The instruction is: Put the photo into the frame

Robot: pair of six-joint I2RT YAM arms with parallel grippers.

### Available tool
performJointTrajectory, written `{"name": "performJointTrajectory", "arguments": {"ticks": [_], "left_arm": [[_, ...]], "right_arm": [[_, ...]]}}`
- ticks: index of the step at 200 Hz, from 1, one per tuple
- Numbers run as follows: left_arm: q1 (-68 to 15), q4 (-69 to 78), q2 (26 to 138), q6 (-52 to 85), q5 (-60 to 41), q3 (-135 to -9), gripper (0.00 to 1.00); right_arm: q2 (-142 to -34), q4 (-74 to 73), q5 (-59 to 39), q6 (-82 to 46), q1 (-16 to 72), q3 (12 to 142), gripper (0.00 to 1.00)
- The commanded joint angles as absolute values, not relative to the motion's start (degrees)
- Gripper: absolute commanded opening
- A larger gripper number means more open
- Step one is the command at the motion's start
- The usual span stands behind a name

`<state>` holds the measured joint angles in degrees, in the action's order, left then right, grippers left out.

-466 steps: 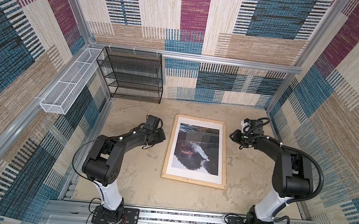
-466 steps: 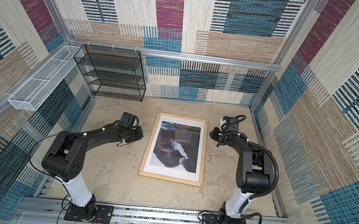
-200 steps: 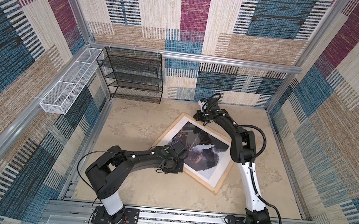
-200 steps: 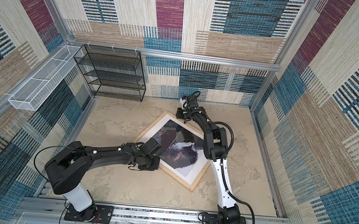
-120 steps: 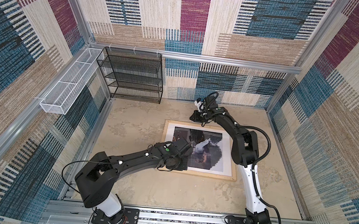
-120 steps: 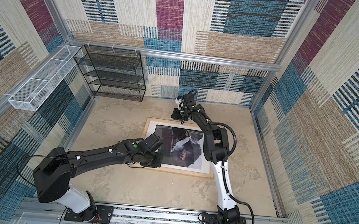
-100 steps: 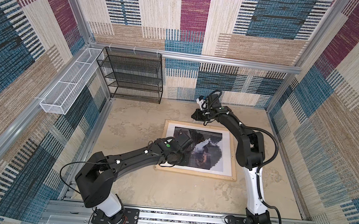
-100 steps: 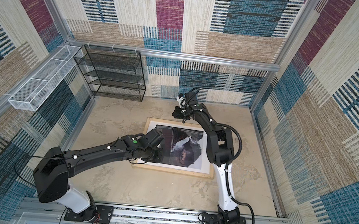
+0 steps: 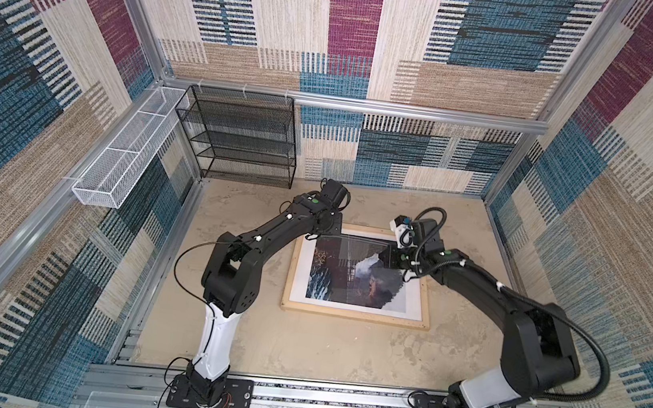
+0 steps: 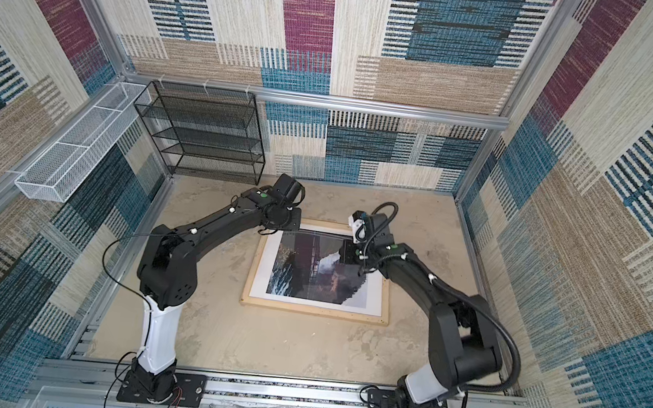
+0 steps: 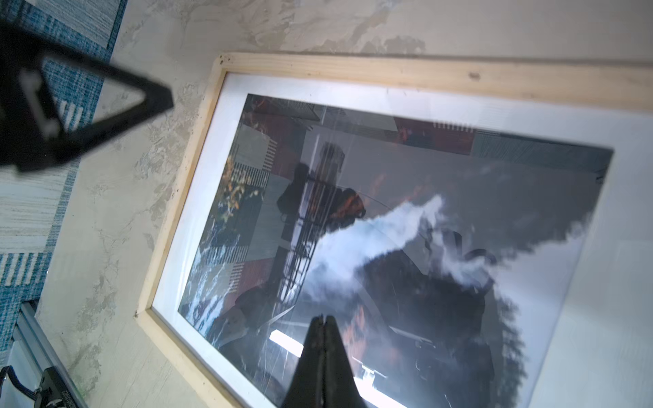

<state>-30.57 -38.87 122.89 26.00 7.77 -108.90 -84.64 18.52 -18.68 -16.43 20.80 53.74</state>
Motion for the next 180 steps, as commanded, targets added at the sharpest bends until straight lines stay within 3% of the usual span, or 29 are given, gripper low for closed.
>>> {"name": "performJointTrajectory", "arguments": {"ticks": [1, 33, 79, 128, 180], "left_arm": [[-29.1, -44.1, 130.1, 21.9, 9.4, -118.0, 0.00], [-27.6, -49.9, 142.2, 20.8, 10.1, -135.5, 0.00], [-25.9, -49.9, 149.9, 21.4, 10.8, -144.5, 0.00], [-24.2, -50.2, 152.8, 22.3, 10.2, -145.6, 0.01], [-23.7, -50.7, 151.9, 21.6, 8.9, -142.0, 0.00]], "right_arm": [[-77.7, 15.6, -17.0, -22.0, 22.2, 45.9, 0.04], [-69.5, 13.7, -20.2, -28.1, 26.7, 32.3, 0.02], [-61.4, 15.9, -22.1, -33.7, 33.0, 23.2, 0.03], [-62.0, 17.0, -21.5, -35.1, 36.9, 20.9, 0.03], [-65.7, 18.2, -14.2, -38.1, 36.9, 22.1, 0.00]]}}
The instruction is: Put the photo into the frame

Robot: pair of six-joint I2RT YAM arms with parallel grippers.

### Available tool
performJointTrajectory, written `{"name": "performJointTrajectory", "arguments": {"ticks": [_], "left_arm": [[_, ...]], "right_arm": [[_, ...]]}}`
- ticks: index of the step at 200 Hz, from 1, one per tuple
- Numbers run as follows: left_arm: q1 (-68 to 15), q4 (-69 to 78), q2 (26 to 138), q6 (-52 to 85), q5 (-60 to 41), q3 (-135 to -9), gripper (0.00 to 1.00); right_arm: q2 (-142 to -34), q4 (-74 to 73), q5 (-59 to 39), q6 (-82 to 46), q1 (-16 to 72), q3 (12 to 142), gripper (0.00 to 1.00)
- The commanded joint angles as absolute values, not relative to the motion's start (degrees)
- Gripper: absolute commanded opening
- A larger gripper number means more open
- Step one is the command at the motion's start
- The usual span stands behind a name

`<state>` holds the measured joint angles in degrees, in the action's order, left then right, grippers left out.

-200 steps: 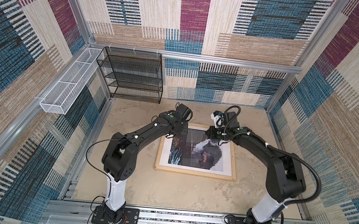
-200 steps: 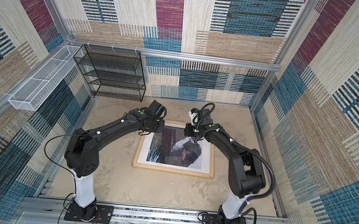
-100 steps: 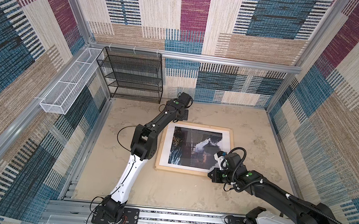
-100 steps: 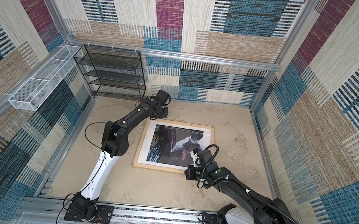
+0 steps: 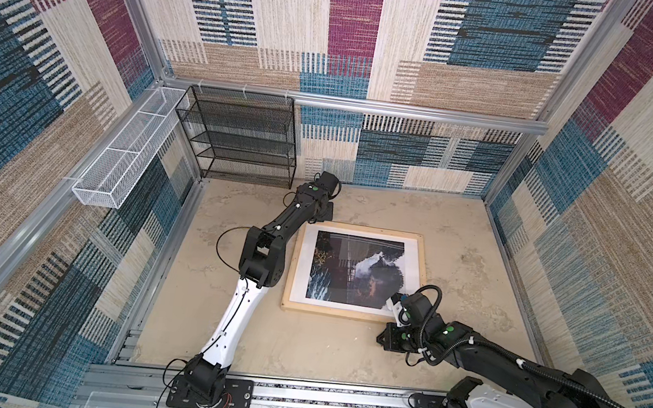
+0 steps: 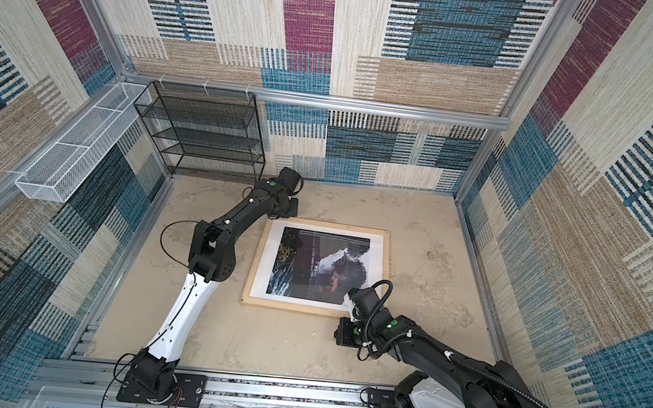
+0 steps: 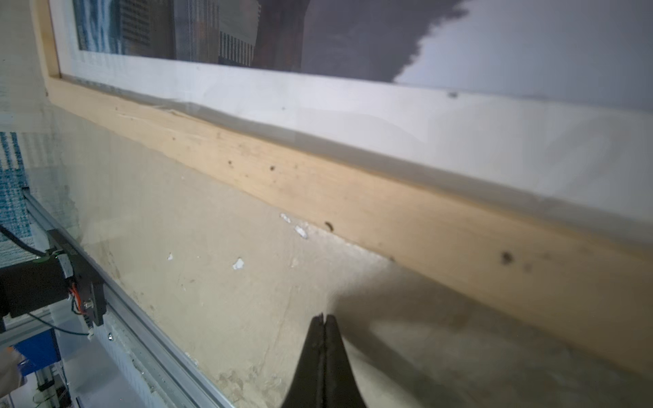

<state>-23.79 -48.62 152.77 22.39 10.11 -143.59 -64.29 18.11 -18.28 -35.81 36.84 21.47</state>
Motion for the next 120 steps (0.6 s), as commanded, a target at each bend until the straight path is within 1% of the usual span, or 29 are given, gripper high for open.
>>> {"name": "performJointTrajectory", "arguments": {"ticks": [1, 30, 51, 84, 120], "left_arm": [[-23.7, -50.7, 151.9, 21.6, 8.8, -141.9, 0.00], [-23.7, -50.7, 150.1, 21.0, 8.4, -138.2, 0.00], [-23.7, -50.7, 147.4, 21.3, 7.4, -133.2, 0.00], [-23.8, -49.5, 141.0, 22.4, 7.0, -121.5, 0.00], [-23.9, -42.5, 131.4, 24.3, 5.3, -104.8, 0.00]], "right_arm": [[-65.8, 18.1, -14.2, -38.2, 36.9, 22.1, 0.00], [-70.8, 18.4, -11.1, -38.7, 36.1, 23.7, 0.00], [-73.7, 18.6, -9.3, -38.8, 33.6, 24.8, 0.00], [-72.6, 16.8, -9.6, -38.1, 27.2, 24.9, 0.00], [-73.3, 17.5, -8.1, -35.4, 23.4, 28.6, 0.00]]}}
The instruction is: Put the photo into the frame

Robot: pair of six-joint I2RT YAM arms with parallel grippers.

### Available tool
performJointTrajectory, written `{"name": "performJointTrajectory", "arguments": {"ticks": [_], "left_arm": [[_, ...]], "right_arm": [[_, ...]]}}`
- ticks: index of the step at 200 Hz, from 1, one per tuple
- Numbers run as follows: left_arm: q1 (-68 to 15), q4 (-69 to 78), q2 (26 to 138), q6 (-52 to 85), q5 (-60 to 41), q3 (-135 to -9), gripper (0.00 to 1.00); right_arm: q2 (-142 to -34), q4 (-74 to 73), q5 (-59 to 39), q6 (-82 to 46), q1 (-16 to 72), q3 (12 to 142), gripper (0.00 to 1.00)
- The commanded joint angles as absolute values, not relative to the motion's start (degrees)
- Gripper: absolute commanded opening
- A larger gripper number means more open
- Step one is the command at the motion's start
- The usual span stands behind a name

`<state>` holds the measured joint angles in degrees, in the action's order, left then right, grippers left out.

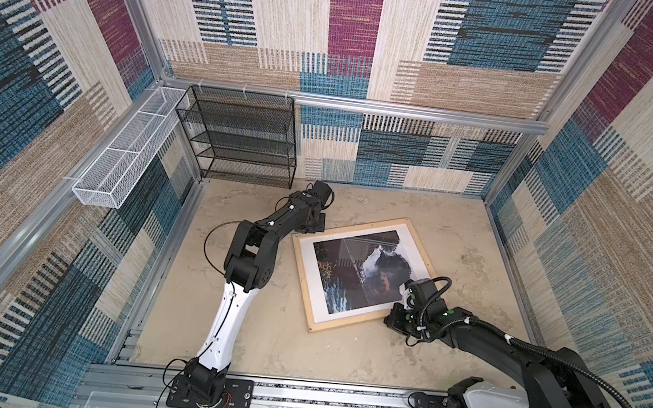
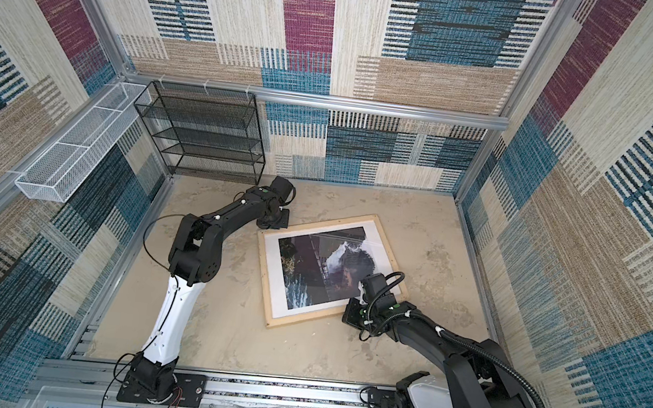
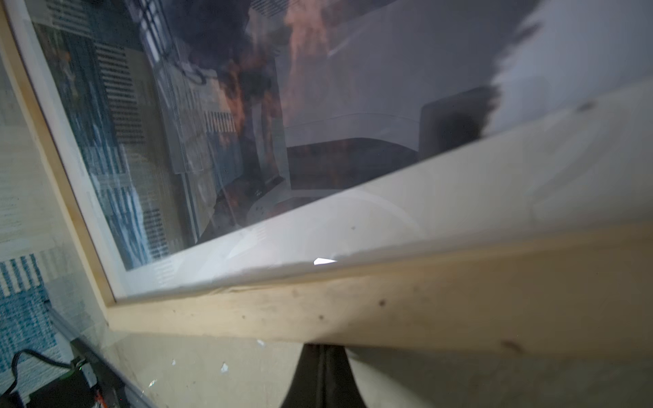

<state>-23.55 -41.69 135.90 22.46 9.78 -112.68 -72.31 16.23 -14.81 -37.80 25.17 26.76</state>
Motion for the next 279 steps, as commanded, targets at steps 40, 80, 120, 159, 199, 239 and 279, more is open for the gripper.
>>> {"name": "performJointTrajectory", "arguments": {"ticks": [40, 80, 120, 159, 199, 239, 279], "left_arm": [[-24.4, -37.2, 121.5, 27.1, 2.2, -87.4, 0.00], [-27.9, -32.9, 113.0, 30.4, 1.0, -72.1, 0.00], [-34.0, -30.7, 108.2, 35.2, 0.2, -62.7, 0.00], [-38.8, -29.6, 105.8, 40.6, -0.1, -57.6, 0.00], [-40.8, -28.8, 102.8, 43.4, 0.0, -54.5, 0.00], [-41.5, -29.4, 100.3, 44.6, 0.8, -53.2, 0.00], [-41.6, -31.2, 99.4, 44.6, 2.3, -53.2, 0.00]], "right_arm": [[-77.6, 16.9, -7.5, -31.6, 20.3, 32.8, 0.00], [-81.7, 16.0, -8.1, -28.4, 18.1, 35.5, 0.00], [-85.6, 15.2, -10.1, -26.1, 17.7, 37.8, 0.00], [-86.6, 14.2, -14.0, -25.1, 17.7, 37.5, 0.00], [-86.2, 14.8, -16.7, -23.4, 18.1, 36.9, 0.00], [-86.9, 14.4, -17.4, -24.0, 21.5, 37.0, 0.00], [-88.5, 12.3, -17.9, -26.6, 25.7, 37.3, 0.00]]}}
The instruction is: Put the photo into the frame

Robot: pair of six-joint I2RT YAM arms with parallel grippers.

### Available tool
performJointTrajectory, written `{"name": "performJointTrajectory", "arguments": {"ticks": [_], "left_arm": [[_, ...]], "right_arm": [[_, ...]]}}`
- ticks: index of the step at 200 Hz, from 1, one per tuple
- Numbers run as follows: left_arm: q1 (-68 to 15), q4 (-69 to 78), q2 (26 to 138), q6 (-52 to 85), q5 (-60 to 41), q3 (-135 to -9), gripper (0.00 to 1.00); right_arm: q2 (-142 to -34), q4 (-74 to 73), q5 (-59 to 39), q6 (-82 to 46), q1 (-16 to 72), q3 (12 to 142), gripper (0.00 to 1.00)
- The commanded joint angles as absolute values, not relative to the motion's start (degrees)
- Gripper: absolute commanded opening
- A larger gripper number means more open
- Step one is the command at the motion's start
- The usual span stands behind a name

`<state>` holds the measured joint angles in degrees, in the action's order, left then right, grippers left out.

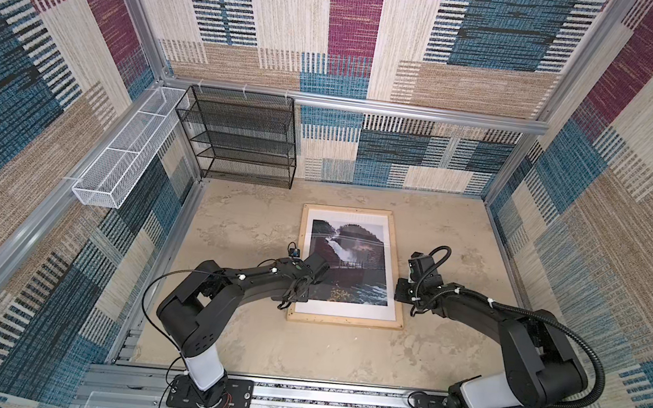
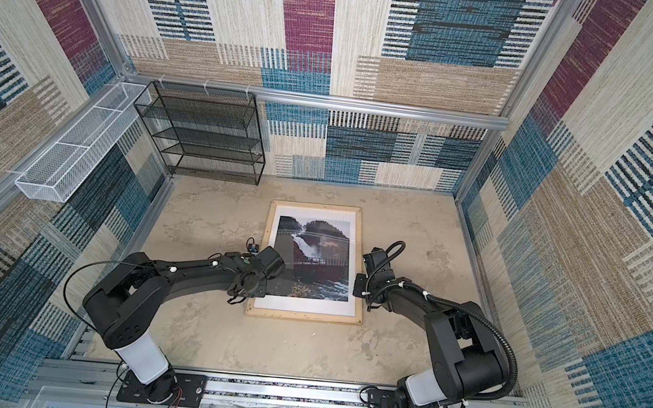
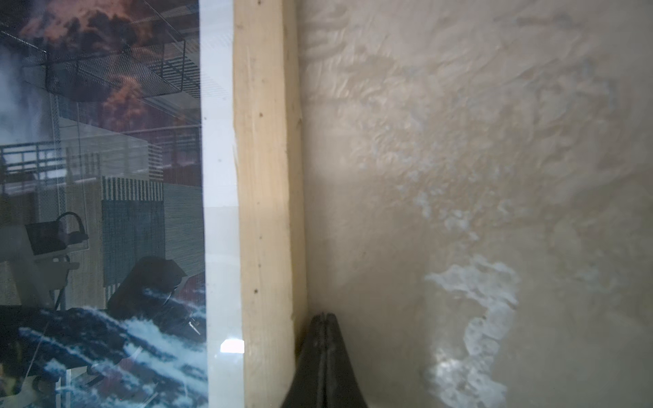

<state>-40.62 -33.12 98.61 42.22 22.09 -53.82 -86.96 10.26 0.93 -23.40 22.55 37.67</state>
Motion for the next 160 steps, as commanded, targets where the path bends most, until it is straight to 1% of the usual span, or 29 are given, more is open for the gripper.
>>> {"name": "performJointTrajectory", "arguments": {"ticks": [1, 34, 69, 160], "left_arm": [[-41.6, -31.3, 99.4, 44.6, 2.4, -53.2, 0.00], [-41.4, -33.1, 98.8, 43.6, 5.8, -53.4, 0.00], [-40.7, -33.9, 100.0, 41.8, 7.9, -54.8, 0.00], [-39.6, -32.8, 104.9, 38.4, 6.0, -59.3, 0.00]], "right_arm": [[-88.5, 12.2, -17.9, -26.7, 25.7, 37.3, 0.00], [-89.4, 11.6, -17.1, -27.9, 26.5, 37.4, 0.00], [-86.9, 13.2, -14.7, -28.5, 26.4, 37.0, 0.00], [-82.5, 12.9, -14.2, -31.4, 26.4, 32.3, 0.00]]}}
